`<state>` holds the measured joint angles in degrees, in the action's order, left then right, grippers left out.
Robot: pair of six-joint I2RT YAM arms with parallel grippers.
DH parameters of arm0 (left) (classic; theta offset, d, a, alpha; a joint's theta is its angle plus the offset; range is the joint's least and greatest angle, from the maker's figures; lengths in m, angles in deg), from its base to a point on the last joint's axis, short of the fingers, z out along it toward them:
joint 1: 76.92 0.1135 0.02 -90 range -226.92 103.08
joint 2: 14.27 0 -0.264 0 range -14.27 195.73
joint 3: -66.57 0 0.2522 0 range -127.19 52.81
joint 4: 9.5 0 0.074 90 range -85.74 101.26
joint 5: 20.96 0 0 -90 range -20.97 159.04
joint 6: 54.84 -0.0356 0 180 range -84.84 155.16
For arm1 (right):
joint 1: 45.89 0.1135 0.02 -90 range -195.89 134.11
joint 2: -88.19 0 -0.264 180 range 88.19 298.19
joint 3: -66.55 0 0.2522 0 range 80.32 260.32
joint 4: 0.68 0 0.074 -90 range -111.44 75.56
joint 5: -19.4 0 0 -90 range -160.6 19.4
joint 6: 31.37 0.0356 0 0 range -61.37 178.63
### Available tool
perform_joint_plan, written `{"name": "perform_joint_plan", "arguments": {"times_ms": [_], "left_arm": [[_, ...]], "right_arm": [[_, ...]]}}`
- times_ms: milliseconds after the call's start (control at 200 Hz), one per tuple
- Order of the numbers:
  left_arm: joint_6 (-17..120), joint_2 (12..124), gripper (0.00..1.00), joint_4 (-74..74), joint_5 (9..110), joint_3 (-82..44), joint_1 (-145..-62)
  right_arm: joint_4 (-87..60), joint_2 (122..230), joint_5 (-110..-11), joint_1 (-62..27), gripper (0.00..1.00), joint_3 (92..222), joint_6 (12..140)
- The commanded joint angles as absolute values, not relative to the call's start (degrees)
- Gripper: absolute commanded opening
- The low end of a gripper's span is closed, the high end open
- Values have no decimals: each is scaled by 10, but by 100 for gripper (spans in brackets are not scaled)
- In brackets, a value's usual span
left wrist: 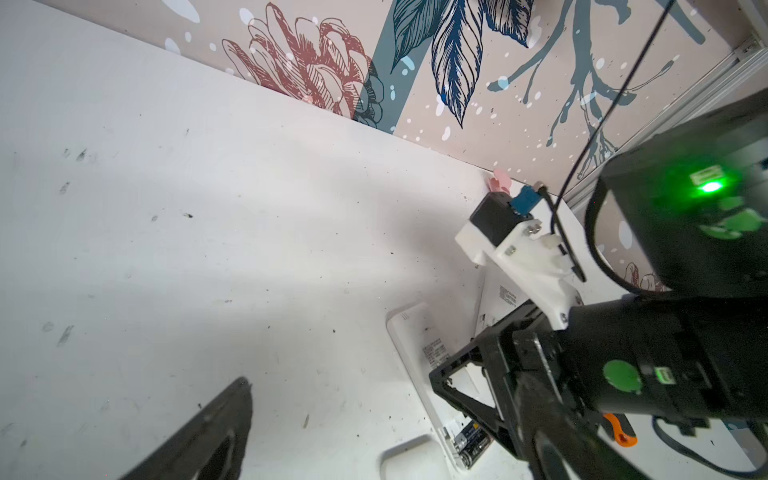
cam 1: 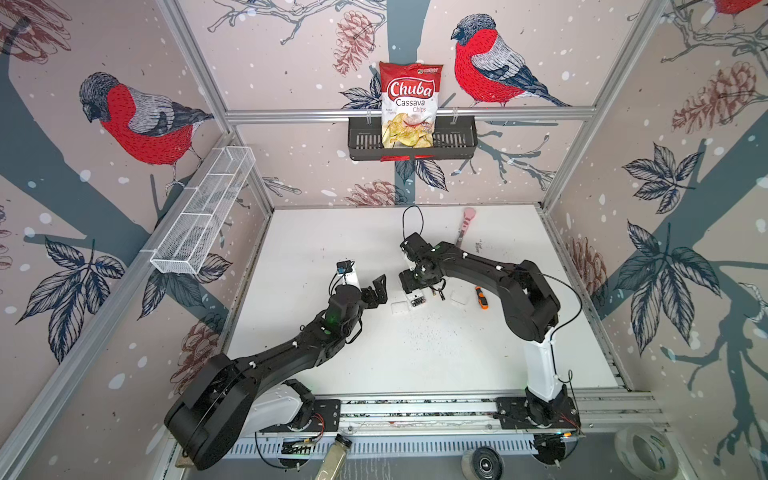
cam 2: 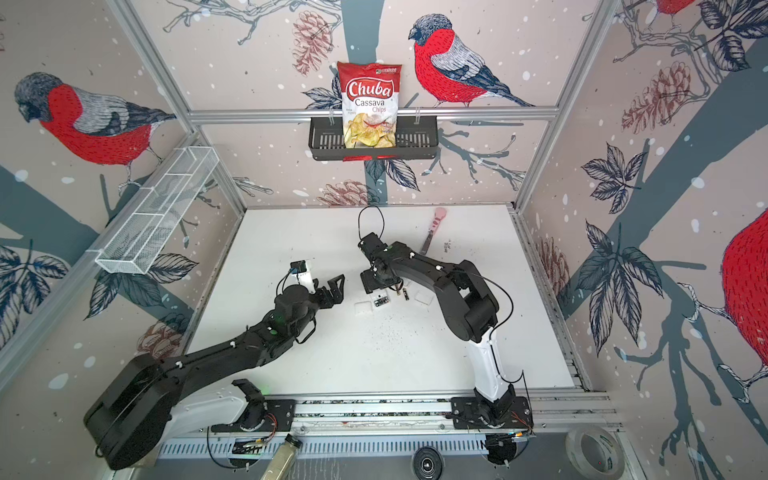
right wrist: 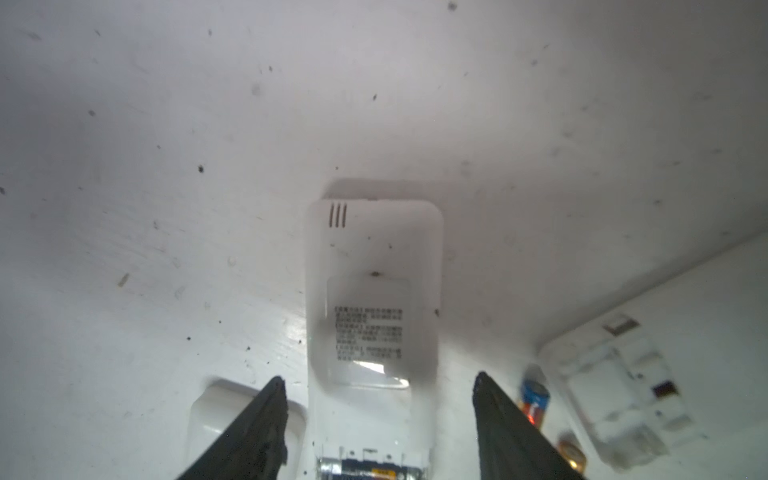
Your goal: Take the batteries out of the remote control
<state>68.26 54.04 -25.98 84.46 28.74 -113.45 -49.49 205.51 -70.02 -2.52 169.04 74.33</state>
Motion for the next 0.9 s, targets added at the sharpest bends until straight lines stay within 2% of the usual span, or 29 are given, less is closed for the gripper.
{"name": "perform_joint_plan", "arguments": {"times_ms": [0,40,155,495,665,896], "left_arm": [[679,559,97,-267,846,268,-1132],[676,569,97,-269,844,259,-1132],[669,603,97,-281,834,231,-1132],[664,757,97,-303,756,94,-1133],[668,802,97,-310,734,57,-1134],[665,816,97,-311,717,47,-1137]], "right_arm": [[-446,2012,-684,-36,74,1662,766],[-436,1993,-682,-42,77,1647,772],[-404,1926,-694,-69,76,1589,801],[-339,1671,-698,-255,62,1325,886],[-338,1657,-711,-282,59,1270,890],[-319,1700,-713,-293,53,1254,884]]}}
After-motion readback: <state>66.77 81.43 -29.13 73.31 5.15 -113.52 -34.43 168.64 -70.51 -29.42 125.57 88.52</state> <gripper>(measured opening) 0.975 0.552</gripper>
